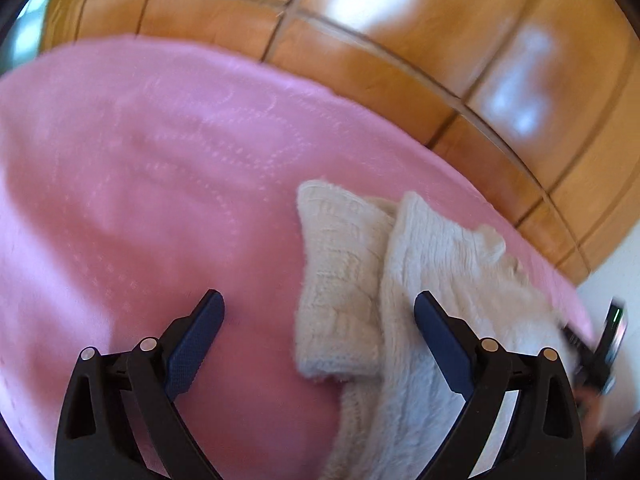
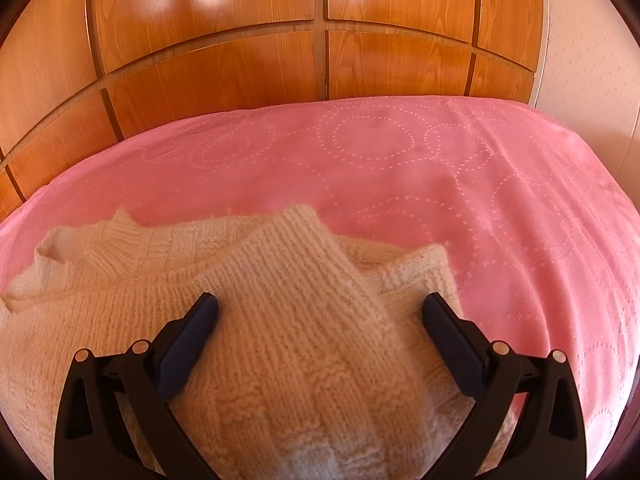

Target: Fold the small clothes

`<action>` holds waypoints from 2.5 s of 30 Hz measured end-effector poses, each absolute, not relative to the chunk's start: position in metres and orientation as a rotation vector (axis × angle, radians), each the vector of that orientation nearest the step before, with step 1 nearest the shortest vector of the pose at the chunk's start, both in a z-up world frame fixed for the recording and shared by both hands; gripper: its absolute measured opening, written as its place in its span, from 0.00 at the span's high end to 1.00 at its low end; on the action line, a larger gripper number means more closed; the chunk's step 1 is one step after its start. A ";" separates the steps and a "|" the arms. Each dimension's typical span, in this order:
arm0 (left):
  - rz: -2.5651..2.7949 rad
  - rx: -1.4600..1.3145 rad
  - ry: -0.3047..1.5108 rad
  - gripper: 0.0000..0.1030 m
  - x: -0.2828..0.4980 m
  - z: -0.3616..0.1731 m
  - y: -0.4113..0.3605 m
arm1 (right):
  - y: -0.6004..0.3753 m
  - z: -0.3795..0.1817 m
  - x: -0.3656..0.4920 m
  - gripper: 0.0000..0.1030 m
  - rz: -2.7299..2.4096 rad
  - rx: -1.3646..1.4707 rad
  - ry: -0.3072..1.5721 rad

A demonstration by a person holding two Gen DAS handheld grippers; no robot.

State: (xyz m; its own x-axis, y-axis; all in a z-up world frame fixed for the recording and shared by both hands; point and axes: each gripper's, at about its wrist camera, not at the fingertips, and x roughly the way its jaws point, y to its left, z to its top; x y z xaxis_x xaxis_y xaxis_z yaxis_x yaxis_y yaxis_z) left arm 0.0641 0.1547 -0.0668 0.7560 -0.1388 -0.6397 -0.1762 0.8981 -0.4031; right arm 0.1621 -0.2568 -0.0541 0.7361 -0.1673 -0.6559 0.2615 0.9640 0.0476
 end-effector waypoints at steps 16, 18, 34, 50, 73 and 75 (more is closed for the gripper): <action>-0.086 -0.467 0.670 0.04 0.066 -0.076 0.152 | -0.260 -0.050 0.154 0.02 -0.224 0.161 0.686; -0.086 -0.459 0.679 0.04 0.071 -0.077 0.150 | -0.260 -0.049 0.154 0.02 -0.225 0.160 0.686; -0.088 -0.437 0.683 0.04 0.076 -0.081 0.148 | -0.264 -0.048 0.151 0.02 -0.205 0.187 0.674; -0.106 -0.451 0.676 0.04 0.075 -0.081 0.150 | -0.267 -0.049 0.145 0.02 -0.176 0.217 0.644; -0.237 -0.563 0.805 0.05 0.071 -0.069 0.117 | -0.189 -0.081 0.005 0.02 -0.058 -0.239 0.571; -0.227 -0.590 0.803 0.09 0.069 -0.069 0.116 | -0.197 -0.087 0.006 0.02 -0.049 -0.143 0.558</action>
State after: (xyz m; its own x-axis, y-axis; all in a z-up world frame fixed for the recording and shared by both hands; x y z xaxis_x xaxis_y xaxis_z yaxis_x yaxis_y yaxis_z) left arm 0.0693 0.1162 -0.0690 0.6810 -0.4065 -0.6091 -0.0278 0.8169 -0.5762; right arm 0.0062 -0.1969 -0.0866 0.8475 -0.0852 -0.5239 0.0077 0.9889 -0.1483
